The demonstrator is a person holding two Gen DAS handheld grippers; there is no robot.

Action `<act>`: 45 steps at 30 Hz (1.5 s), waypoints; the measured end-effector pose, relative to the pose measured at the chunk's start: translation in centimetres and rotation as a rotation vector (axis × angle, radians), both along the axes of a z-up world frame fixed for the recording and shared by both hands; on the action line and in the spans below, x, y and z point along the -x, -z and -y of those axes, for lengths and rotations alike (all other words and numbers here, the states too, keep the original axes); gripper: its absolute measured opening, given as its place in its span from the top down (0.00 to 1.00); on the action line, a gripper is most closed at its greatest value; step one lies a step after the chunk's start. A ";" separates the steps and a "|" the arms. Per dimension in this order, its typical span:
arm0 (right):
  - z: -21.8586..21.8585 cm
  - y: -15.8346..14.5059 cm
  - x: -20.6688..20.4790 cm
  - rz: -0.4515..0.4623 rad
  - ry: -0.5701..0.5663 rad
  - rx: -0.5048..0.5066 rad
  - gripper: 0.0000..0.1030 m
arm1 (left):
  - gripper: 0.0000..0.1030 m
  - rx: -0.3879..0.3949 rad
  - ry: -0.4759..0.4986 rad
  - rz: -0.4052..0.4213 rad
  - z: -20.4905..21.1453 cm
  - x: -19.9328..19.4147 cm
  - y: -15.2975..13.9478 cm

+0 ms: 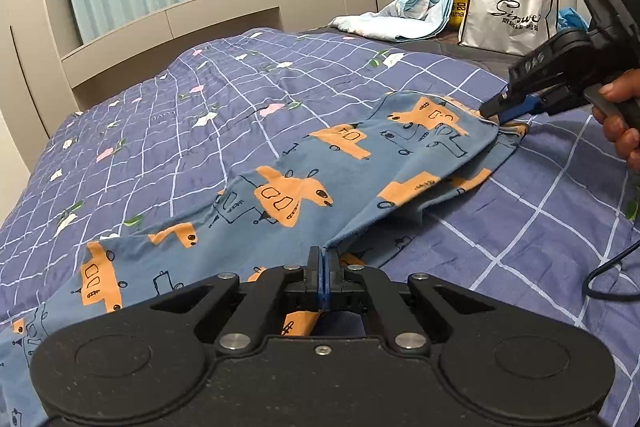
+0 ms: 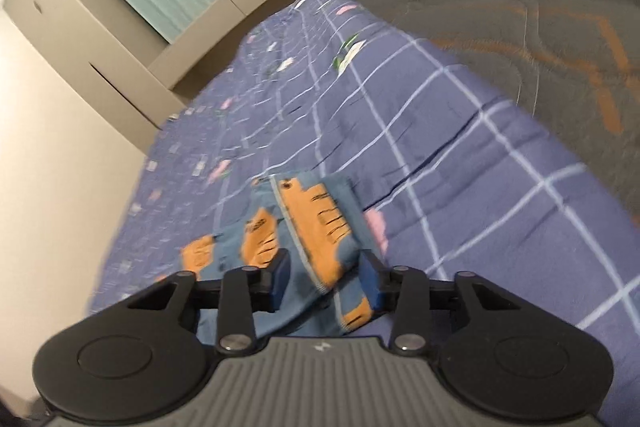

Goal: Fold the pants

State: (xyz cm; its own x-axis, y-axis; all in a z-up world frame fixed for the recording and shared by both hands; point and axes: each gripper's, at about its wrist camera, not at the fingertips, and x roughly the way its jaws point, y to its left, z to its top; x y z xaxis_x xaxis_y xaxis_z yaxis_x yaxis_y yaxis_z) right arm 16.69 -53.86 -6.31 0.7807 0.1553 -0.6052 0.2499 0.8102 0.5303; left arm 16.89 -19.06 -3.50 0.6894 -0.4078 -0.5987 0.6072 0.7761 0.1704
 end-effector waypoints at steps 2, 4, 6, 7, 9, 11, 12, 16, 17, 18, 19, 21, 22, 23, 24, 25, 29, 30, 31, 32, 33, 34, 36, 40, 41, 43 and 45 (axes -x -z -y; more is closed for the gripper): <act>-0.9 -0.4 -0.4 -0.007 -0.009 0.072 0.92 | 1.00 0.009 -0.001 0.000 0.0 0.0 -0.2; -1.2 -1.0 0.1 0.018 -0.004 0.101 0.93 | 1.00 0.021 0.000 0.002 -0.1 0.1 -0.5; -1.3 -1.7 1.2 0.051 0.016 0.141 0.94 | 1.00 0.025 0.011 0.006 0.1 0.1 -0.7; -1.4 -1.9 1.7 0.060 0.022 0.152 0.94 | 1.00 0.021 0.017 0.010 0.2 0.1 -0.7; -1.4 -1.9 2.6 0.053 0.026 0.173 0.94 | 1.00 0.006 0.025 0.013 0.5 0.1 -0.4; -1.7 -1.1 2.9 0.021 0.012 0.184 0.94 | 1.00 -0.011 0.020 -0.005 0.6 -0.2 0.1; -1.7 -0.5 2.8 0.001 0.002 0.184 0.94 | 0.99 -0.016 0.018 -0.020 0.7 -0.3 0.3; -2.2 -0.6 2.7 -0.004 -0.049 0.241 0.79 | 0.73 0.048 0.029 -0.064 -0.1 -0.5 0.4; -2.1 -1.0 2.6 0.007 -0.060 0.248 0.52 | 0.57 0.066 0.034 -0.074 -0.2 -0.5 0.3; -1.9 -1.3 2.5 0.020 -0.077 0.253 0.39 | 0.39 0.082 0.031 -0.075 -0.3 -0.4 0.1; -1.7 -1.6 2.2 0.023 -0.099 0.256 0.29 | 0.31 0.094 0.021 -0.070 -0.4 -0.4 0.0; -1.3 -1.9 1.2 0.023 -0.150 0.265 0.28 | 0.18 0.124 -0.009 -0.064 -0.7 -0.5 -0.3; -1.1 -1.8 0.6 0.029 -0.178 0.262 0.25 | 0.15 0.142 -0.034 -0.066 -0.9 -0.7 -0.5; -0.8 -1.6 -0.2 0.032 -0.204 0.251 0.21 | 0.09 0.156 -0.066 -0.068 -1.1 -0.9 -0.7; -0.6 -1.3 -0.9 0.032 -0.227 0.237 0.19 | 0.05 0.165 -0.112 -0.066 -1.5 -1.2 -0.7; -0.3 -1.1 -1.7 0.035 -0.255 0.219 0.17 | 0.04 0.166 -0.151 -0.063 -1.8 -1.5 -0.8; 0.8 0.7 -4.4 0.024 -0.345 0.113 0.15 | 0.04 0.129 -0.286 -0.063 -3.1 -2.7 -0.5; 1.0 1.0 -4.8 0.031 -0.353 0.073 0.15 | 0.04 0.121 -0.309 -0.065 -3.5 -2.9 -0.3; 1.1 1.3 -5.0 0.031 -0.354 0.048 0.16 | 0.04 0.114 -0.327 -0.070 -3.9 -3.0 -0.3; 1.1 1.3 -5.1 0.033 -0.364 0.025 0.22 | 0.04 0.112 -0.338 -0.072 -4.2 -3.1 -0.3; 1.1 1.2 -5.2 0.031 -0.371 0.016 0.28 | 0.04 0.111 -0.348 -0.071 -4.6 -3.1 -0.3; 1.1 1.2 -5.1 0.027 -0.369 0.014 0.44 | 0.04 0.110 -0.357 -0.070 -4.9 -3.0 -0.3; 1.3 1.3 -4.8 0.006 -0.329 0.032 0.66 | 0.04 0.112 -0.367 -0.066 -5.4 -2.8 -0.3; 1.3 0.7 -4.1 0.011 -0.304 0.072 0.84 | 0.04 0.107 -0.380 -0.057 -5.9 -2.5 -0.6; 0.6 0.0 -3.9 0.015 -0.306 0.141 0.87 | 0.04 0.110 -0.382 -0.055 -6.1 -2.4 -0.7; -0.4 -1.6 -3.4 0.045 -0.314 0.236 0.88 | 0.04 0.123 -0.389 -0.048 -6.4 -2.3 -1.0; -0.4 -3.0 -2.7 0.075 -0.304 0.269 0.89 | 0.04 0.134 -0.399 -0.042 -6.7 -2.3 -1.2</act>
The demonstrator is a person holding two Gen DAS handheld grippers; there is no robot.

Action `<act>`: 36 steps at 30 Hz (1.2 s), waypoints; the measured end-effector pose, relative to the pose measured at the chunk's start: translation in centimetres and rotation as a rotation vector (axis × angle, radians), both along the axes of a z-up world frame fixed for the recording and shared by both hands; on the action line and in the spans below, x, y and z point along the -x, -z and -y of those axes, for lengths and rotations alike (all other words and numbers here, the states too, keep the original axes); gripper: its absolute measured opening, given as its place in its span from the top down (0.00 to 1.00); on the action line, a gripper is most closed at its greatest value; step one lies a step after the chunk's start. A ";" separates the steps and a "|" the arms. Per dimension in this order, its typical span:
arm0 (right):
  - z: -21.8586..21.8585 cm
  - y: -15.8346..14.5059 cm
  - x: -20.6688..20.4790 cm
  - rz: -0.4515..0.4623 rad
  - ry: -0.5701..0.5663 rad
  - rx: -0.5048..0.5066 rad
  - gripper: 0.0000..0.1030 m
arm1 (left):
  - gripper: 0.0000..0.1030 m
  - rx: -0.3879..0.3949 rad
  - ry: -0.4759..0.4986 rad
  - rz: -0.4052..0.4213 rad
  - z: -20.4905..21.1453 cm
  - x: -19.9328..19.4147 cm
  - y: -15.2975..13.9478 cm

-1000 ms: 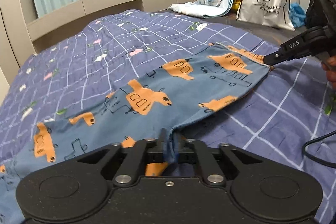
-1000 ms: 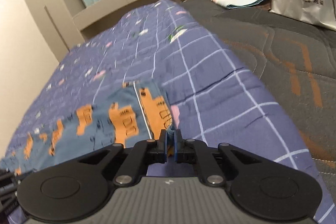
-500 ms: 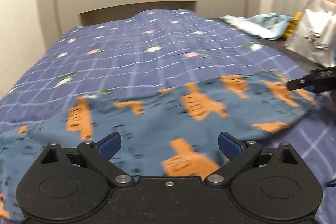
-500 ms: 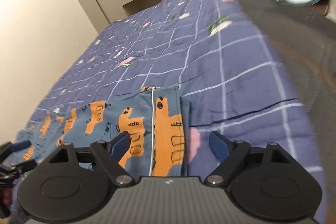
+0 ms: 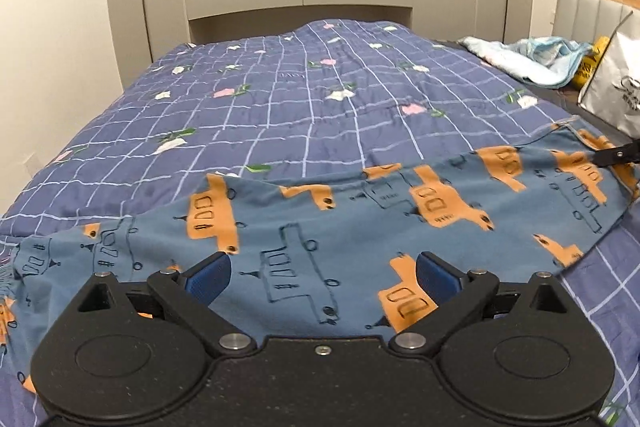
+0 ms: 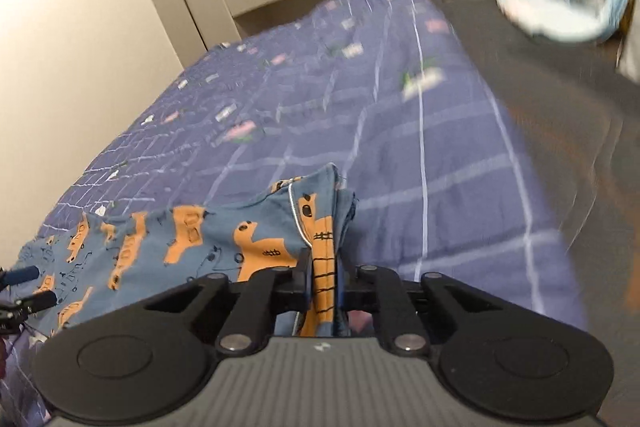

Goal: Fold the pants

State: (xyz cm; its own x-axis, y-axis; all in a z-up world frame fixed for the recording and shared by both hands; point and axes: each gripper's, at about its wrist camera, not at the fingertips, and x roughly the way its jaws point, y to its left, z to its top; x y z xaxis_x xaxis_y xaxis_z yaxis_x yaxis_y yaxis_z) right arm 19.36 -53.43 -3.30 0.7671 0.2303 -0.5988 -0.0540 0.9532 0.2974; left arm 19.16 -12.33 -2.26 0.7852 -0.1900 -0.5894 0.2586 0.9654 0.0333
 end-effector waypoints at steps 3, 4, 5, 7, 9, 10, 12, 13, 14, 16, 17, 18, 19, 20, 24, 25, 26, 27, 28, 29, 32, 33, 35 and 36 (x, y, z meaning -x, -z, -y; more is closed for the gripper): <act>0.3 -0.2 0.2 -0.006 0.001 0.009 0.89 | 0.04 0.004 -0.022 0.007 -0.6 -0.1 -0.1; 0.2 0.2 0.0 -0.024 0.000 0.015 0.88 | 0.04 0.003 -0.030 0.009 -0.8 0.0 -0.1; 0.0 0.8 -0.3 -0.045 -0.003 0.033 0.88 | 0.04 0.004 -0.039 0.012 -1.1 0.1 -0.2; -0.5 1.9 -0.7 -0.065 -0.003 0.072 0.83 | 0.04 0.011 -0.049 0.022 -1.7 0.4 -0.6; -0.9 2.5 -1.0 -0.060 0.017 0.088 0.73 | 0.03 0.012 -0.060 0.033 -2.6 0.8 -1.1; -0.9 2.6 -1.0 -0.056 0.031 0.087 0.63 | 0.03 0.011 -0.069 0.040 -3.2 0.9 -1.4; -0.9 2.3 -0.7 -0.050 0.055 0.111 0.49 | 0.01 0.005 -0.099 0.055 -4.5 1.2 -1.9; -1.1 2.0 -0.5 -0.045 0.066 0.134 0.35 | 0.01 0.003 -0.114 0.057 -5.1 1.4 -2.1; -1.4 1.6 -0.2 -0.035 0.082 0.155 0.22 | 0.01 0.002 -0.131 0.057 -5.9 1.5 -2.3; -2.1 0.7 0.3 -0.008 0.101 0.180 0.10 | 0.01 -0.006 -0.179 0.060 -7.8 2.0 -2.8; -2.7 0.2 0.6 0.010 0.108 0.191 0.04 | 0.01 -0.015 -0.204 0.063 -8.7 2.3 -3.1; -3.3 -0.2 0.9 0.025 0.102 0.198 0.03 | 0.01 -0.029 -0.227 0.068 -9.8 2.6 -3.4; -4.2 -0.7 1.1 0.039 0.086 0.204 0.00 | 0.01 -0.047 -0.250 0.075 -10.8 3.0 -3.7; -5.1 -1.1 1.1 0.050 0.070 0.207 0.00 | 0.01 -0.064 -0.273 0.081 -12.0 3.4 -4.0; -10.2 -2.1 1.4 0.094 -0.029 0.200 0.00 | 0.01 -0.070 -0.368 0.095 -17.7 4.9 -4.6; -11.5 -2.2 1.3 0.100 -0.058 0.195 0.00 | 0.01 -0.062 -0.389 0.087 -19.0 5.0 -4.6; -13.1 -2.1 1.1 0.101 -0.090 0.192 0.00 | 0.01 -0.054 -0.413 0.073 -20.5 4.9 -4.5; -14.7 -2.1 0.8 0.101 -0.126 0.189 0.00 | 0.01 -0.046 -0.438 0.061 -21.8 4.9 -4.4; -16.4 -2.1 0.6 0.104 -0.162 0.187 0.00 | 0.01 -0.039 -0.457 0.054 -22.9 4.9 -4.3; -17.7 -2.0 0.4 0.106 -0.189 0.186 0.00 | 0.01 -0.033 -0.472 0.053 -24.0 4.8 -4.4; -22.1 -1.8 -0.1 0.103 -0.271 0.199 0.00 | 0.01 -0.030 -0.478 0.072 -26.1 5.0 -5.2; -23.4 -1.7 -0.3 0.102 -0.293 0.205 0.00 | 0.01 -0.030 -0.474 0.083 -26.7 5.0 -5.5; -25.4 -1.4 -0.4 0.098 -0.326 0.209 0.00 | 0.01 -0.012 -0.447 0.097 -27.5 4.8 -6.0; -26.4 -1.2 -0.6 0.092 -0.338 0.214 0.00 | 0.01 0.012 -0.422 0.089 -27.8 4.5 -5.8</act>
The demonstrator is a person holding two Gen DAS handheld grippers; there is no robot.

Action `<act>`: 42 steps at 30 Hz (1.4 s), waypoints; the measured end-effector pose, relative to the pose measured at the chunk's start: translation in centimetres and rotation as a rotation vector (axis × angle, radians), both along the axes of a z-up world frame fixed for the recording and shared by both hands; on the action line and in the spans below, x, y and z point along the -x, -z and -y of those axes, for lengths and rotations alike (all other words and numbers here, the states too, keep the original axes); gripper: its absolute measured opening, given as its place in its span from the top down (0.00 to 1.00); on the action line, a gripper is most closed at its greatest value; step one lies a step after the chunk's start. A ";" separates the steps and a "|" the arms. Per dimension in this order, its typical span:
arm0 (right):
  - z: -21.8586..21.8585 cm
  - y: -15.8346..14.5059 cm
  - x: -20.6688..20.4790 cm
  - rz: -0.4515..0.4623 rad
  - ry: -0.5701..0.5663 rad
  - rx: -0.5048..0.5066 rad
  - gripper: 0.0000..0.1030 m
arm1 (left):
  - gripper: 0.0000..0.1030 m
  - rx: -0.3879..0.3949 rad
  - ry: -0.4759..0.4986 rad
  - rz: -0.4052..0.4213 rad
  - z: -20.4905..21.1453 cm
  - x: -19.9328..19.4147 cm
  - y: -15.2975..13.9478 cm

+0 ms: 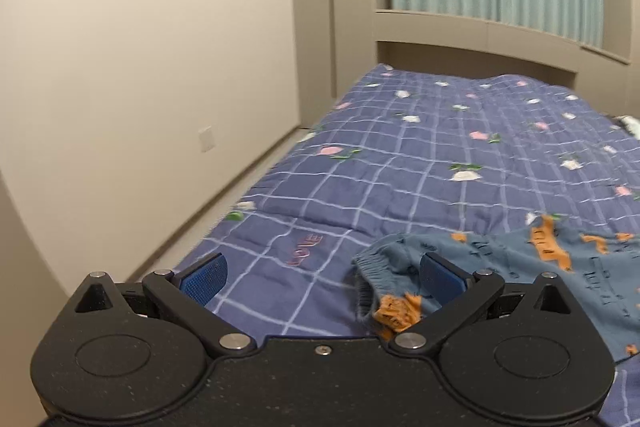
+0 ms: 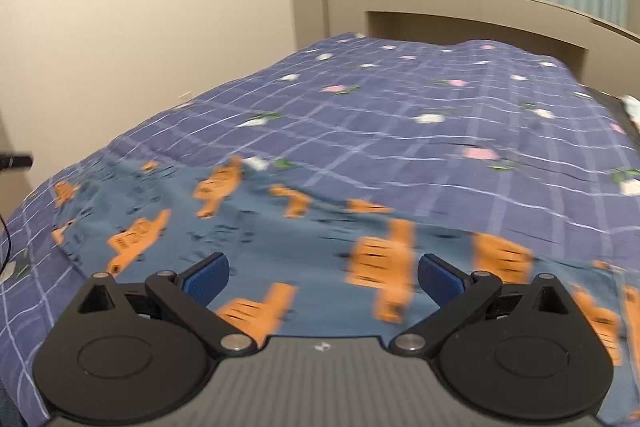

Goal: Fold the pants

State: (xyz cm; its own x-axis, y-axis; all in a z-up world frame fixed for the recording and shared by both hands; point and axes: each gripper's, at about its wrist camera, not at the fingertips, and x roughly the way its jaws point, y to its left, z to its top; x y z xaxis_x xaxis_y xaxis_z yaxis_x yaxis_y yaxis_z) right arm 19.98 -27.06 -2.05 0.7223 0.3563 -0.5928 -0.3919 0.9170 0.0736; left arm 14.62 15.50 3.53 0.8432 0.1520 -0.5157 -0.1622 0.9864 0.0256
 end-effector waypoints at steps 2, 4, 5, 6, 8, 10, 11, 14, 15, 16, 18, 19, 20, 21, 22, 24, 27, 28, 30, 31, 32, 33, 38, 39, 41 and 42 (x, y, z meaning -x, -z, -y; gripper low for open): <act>-1.5 0.2 0.0 -0.007 -0.014 0.012 0.00 | 0.01 0.051 0.044 -0.037 -0.3 -0.8 1.0; -2.3 0.6 -0.2 -0.020 -0.020 0.022 0.00 | 0.01 0.086 0.075 -0.072 0.0 -1.8 2.4; -2.7 0.7 -0.3 -0.025 -0.021 0.027 0.00 | 0.01 0.090 0.085 -0.085 0.3 -2.2 3.2; -3.0 0.8 -0.4 -0.028 -0.021 0.031 0.00 | 0.01 0.089 0.087 -0.099 0.7 -2.7 3.9; -3.2 0.9 -0.5 -0.030 -0.015 0.036 0.00 | 0.01 0.078 0.088 -0.101 1.4 -3.4 4.8; -3.3 0.9 -0.4 -0.032 -0.013 0.036 0.00 | 0.01 0.075 0.083 -0.102 1.7 -4.0 5.3; -3.2 0.9 -0.4 -0.034 -0.010 0.035 0.00 | 0.05 0.085 0.067 -0.114 1.6 -4.4 5.4; -3.0 1.1 -0.1 -0.043 0.001 0.026 0.00 | 0.16 0.151 0.051 -0.140 0.9 -5.3 5.5; -2.8 1.2 0.0 -0.047 0.003 0.020 0.00 | 0.21 0.165 0.043 -0.154 0.8 -5.5 5.6; -2.7 1.4 0.1 -0.052 0.006 0.014 0.00 | 0.25 0.170 0.038 -0.169 0.7 -5.7 5.7; -2.5 1.7 0.3 -0.061 0.012 0.005 0.00 | 0.52 0.176 0.063 -0.189 0.7 -6.0 5.9; -2.3 1.8 0.4 -0.064 0.015 0.000 0.00 | 0.61 0.187 0.083 -0.200 0.7 -6.2 6.1; -2.2 2.0 0.5 -0.068 0.017 -0.006 0.00 | 0.74 0.189 0.089 -0.211 0.8 -6.3 6.2; -2.0 2.1 0.6 -0.071 0.021 -0.011 0.00 | 0.81 0.168 0.068 -0.215 0.9 -6.3 6.4; -1.8 2.2 0.7 -0.073 0.025 -0.016 0.00 | 0.84 0.155 0.050 -0.218 1.0 -6.4 6.4; -1.4 2.4 1.0 -0.076 0.034 -0.025 0.00 | 0.89 0.158 0.024 -0.187 1.2 -6.0 5.7; -0.8 2.4 1.4 -0.068 0.054 -0.031 0.00 | 0.90 0.061 0.022 -0.116 2.5 -5.1 3.8; -0.6 2.3 1.6 -0.064 0.058 -0.034 0.00 | 0.90 0.033 0.031 -0.115 2.8 -5.0 3.6; -0.2 2.4 1.8 -0.064 0.066 -0.036 0.00 | 0.90 0.001 0.034 -0.140 3.2 -5.5 4.0; -0.1 2.5 1.7 -0.067 0.069 -0.034 0.00 | 0.90 -0.001 0.031 -0.158 3.2 -5.8 4.4; 0.1 2.6 1.7 -0.069 0.072 -0.031 0.00 | 0.89 0.002 0.026 -0.174 3.1 -6.1 4.8; 0.2 2.7 1.7 -0.068 0.075 -0.031 0.00 | 0.88 0.002 0.024 -0.192 3.0 -6.3 5.3; 0.6 2.8 2.1 -0.056 0.072 -0.030 0.00 | 0.56 -0.019 0.025 -0.198 3.5 -6.1 5.4; 0.7 2.7 2.2 -0.051 0.070 -0.035 0.00 | 0.36 -0.018 0.026 -0.189 3.7 -6.0 5.1; 1.3 2.5 2.4 -0.039 0.079 -0.044 0.00 | 0.22 -0.047 0.008 -0.171 4.5 -5.7 4.6; 1.6 2.3 2.7 -0.031 0.091 -0.048 0.00 | 0.22 -0.072 0.013 -0.162 5.3 -5.6 4.2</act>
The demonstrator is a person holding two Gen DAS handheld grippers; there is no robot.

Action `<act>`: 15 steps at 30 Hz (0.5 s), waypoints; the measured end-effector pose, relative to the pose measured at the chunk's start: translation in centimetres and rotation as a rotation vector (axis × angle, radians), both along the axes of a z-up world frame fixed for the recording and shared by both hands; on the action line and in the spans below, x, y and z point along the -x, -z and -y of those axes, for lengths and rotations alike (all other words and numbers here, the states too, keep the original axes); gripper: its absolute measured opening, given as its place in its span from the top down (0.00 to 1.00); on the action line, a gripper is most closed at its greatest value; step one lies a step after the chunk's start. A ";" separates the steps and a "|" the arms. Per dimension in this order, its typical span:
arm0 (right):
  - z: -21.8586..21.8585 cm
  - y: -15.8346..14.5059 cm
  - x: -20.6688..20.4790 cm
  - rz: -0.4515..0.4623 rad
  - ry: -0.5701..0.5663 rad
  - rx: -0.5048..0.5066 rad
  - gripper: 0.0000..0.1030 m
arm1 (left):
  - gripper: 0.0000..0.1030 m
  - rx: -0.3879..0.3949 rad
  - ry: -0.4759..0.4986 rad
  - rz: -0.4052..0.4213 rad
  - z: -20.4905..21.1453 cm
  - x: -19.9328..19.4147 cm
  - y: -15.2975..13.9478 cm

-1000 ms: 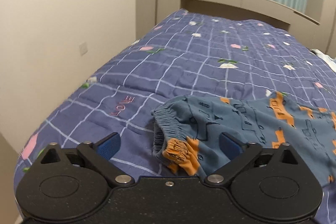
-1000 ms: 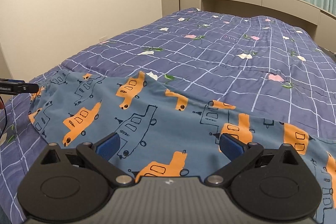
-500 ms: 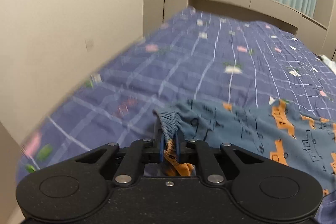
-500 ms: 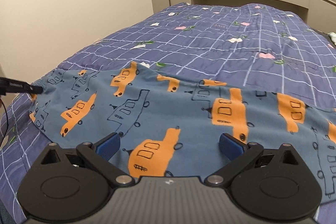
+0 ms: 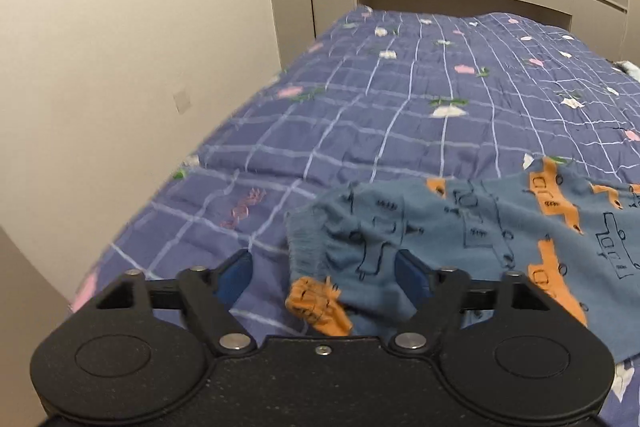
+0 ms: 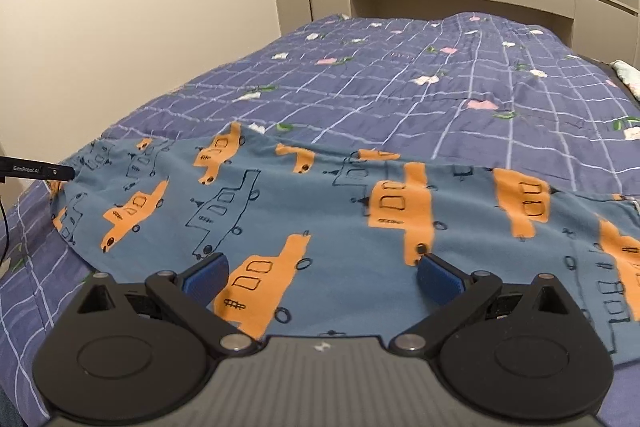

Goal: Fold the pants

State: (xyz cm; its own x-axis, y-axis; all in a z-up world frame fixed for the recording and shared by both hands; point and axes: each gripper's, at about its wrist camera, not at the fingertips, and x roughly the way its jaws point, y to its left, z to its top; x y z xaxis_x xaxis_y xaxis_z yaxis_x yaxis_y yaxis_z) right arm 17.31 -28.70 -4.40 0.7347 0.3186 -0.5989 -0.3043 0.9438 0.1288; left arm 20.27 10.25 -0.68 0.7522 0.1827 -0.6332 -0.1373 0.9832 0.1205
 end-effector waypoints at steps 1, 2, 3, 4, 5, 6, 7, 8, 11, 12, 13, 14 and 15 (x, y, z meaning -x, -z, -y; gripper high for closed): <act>0.4 -0.2 0.2 0.006 0.010 -0.004 0.00 | 0.21 -0.014 0.010 0.002 0.6 0.0 -0.4; 0.9 -0.4 0.5 0.014 0.023 -0.007 0.00 | 0.19 -0.026 0.018 0.002 1.3 -0.1 -0.7; 1.4 -0.5 0.9 0.021 0.036 -0.004 0.00 | 0.12 -0.035 0.023 0.006 2.2 -0.2 -1.0; 1.9 -0.6 1.2 0.027 0.049 0.002 0.00 | 0.09 -0.042 0.029 0.015 3.2 -0.2 -1.4; 2.6 -0.8 1.6 0.033 0.070 0.013 0.00 | 0.03 -0.046 0.042 0.027 4.2 -0.2 -1.8; 3.3 -0.8 2.1 0.039 0.093 0.024 0.00 | 0.01 -0.049 0.066 0.040 5.6 -0.3 -2.2; 3.9 -0.9 2.5 0.046 0.114 0.031 0.00 | 0.01 -0.051 0.088 0.048 6.8 -0.3 -2.5; 4.7 -0.8 2.9 0.052 0.137 0.035 0.00 | 0.01 -0.051 0.114 0.054 8.1 -0.4 -2.7; 7.2 -0.5 4.3 0.056 0.217 0.039 0.00 | 0.01 -0.042 0.197 0.058 12.5 -1.0 -2.8; 8.2 -0.3 4.9 0.057 0.254 0.038 0.00 | 0.01 -0.039 0.227 0.055 14.1 -1.2 -2.6; 9.0 -0.1 5.3 0.059 0.278 0.036 0.00 | 0.01 -0.037 0.260 0.050 15.8 -1.5 -2.5; 9.9 0.2 5.9 0.062 0.306 0.030 0.00 | 0.01 -0.038 0.290 0.044 17.4 -1.8 -2.3; 10.6 0.4 6.4 0.064 0.322 0.023 0.00 | 0.01 -0.039 0.324 0.038 19.1 -2.1 -2.1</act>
State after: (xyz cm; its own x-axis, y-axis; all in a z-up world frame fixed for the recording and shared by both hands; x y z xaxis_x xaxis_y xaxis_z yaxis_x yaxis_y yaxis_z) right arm 10.93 -39.35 -4.80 0.8317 0.0507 -0.5529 0.0033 0.9954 0.0963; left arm 22.41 -8.85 1.43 0.7983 -0.0467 -0.6005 0.1767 0.9713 0.1594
